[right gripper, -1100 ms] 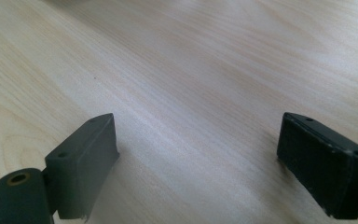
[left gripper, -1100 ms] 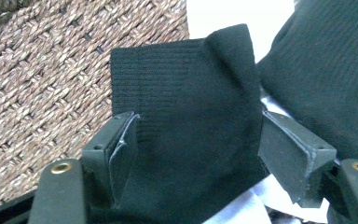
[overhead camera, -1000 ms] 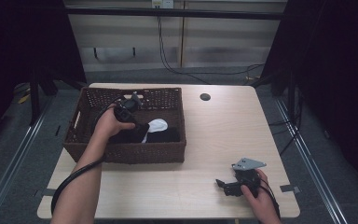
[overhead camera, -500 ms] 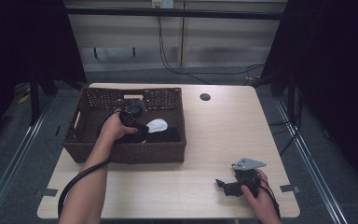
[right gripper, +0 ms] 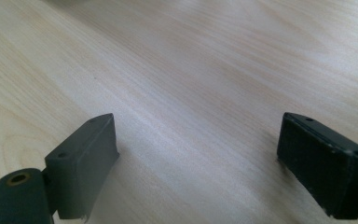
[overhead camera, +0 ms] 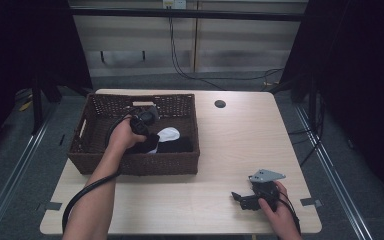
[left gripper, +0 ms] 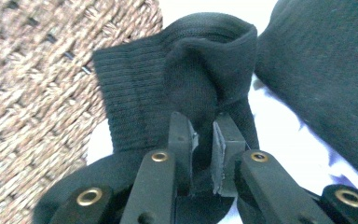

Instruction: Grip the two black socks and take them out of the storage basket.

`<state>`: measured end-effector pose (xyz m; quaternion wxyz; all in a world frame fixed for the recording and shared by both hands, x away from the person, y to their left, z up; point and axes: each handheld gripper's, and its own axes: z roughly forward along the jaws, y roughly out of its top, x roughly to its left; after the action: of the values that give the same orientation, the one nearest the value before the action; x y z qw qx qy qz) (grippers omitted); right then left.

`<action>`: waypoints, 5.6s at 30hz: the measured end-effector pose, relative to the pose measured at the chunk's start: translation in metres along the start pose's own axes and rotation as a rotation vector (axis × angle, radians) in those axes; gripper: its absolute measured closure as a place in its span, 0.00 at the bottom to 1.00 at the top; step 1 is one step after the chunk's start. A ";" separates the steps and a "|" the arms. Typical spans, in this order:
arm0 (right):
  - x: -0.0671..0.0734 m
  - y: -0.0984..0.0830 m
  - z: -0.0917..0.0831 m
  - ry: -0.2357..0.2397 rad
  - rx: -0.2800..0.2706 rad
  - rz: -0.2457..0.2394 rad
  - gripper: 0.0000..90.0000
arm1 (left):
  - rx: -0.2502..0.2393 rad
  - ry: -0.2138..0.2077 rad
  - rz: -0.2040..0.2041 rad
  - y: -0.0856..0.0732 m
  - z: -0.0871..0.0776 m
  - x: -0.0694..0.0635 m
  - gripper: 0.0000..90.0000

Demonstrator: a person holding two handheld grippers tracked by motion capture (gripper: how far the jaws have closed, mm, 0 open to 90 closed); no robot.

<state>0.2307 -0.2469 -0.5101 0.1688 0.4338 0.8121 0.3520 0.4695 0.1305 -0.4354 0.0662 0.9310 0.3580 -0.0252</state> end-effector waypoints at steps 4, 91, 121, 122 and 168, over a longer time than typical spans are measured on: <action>0.000 0.000 0.000 0.000 0.000 0.000 0.13 | 0.013 -0.015 0.001 -0.002 -0.016 -0.002 0.90; 0.000 0.000 0.000 0.000 0.002 -0.002 0.13 | -0.021 -0.155 0.319 -0.070 -0.065 -0.147 0.89; 0.000 0.000 0.000 0.000 0.002 -0.003 0.13 | -0.051 -0.139 0.328 -0.053 -0.072 -0.156 0.69; 0.000 0.000 0.000 0.000 0.002 -0.003 0.13 | -0.055 -0.124 0.324 -0.048 -0.079 -0.153 0.69; 0.000 0.000 0.000 -0.004 -0.005 -0.011 0.13 | -0.098 -0.047 0.128 0.040 -0.053 -0.071 0.42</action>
<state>0.2311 -0.2471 -0.5101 0.1737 0.4295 0.8132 0.3523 0.4437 0.0616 -0.3723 0.1215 0.9469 0.2968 -0.0252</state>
